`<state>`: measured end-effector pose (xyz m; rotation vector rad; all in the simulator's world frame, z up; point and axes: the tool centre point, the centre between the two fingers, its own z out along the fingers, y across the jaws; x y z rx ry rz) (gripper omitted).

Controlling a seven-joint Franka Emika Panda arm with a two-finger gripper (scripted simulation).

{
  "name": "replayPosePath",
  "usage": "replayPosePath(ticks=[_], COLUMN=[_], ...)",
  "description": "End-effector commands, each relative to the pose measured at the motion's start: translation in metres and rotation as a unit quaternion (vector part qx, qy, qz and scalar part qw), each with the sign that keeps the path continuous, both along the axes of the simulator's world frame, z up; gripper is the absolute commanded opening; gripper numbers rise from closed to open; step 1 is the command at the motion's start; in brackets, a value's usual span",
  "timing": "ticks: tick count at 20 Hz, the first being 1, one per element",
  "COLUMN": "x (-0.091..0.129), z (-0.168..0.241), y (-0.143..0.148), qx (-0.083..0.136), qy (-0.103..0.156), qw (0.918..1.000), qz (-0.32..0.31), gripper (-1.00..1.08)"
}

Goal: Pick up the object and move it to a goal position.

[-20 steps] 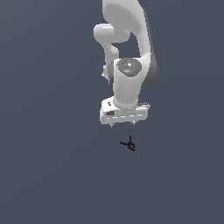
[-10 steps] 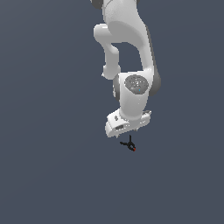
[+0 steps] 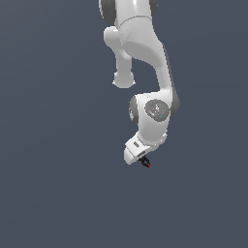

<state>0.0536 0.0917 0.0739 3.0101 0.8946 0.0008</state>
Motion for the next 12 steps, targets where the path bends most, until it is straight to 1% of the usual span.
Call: replayPosePath(ticks=[1, 5, 12], x=[0.002, 0.004, 0.003], z=[-0.006, -0.01, -0.019], y=[0.003, 0.005, 0.005], qx=[0.0, 0.001, 0.0], qy=[0.0, 0.0, 0.001], qw=[0.9999, 0.9997, 0.9997], qz=[0.016, 0.026, 0.025], gripper=[1.0, 1.0, 1.0])
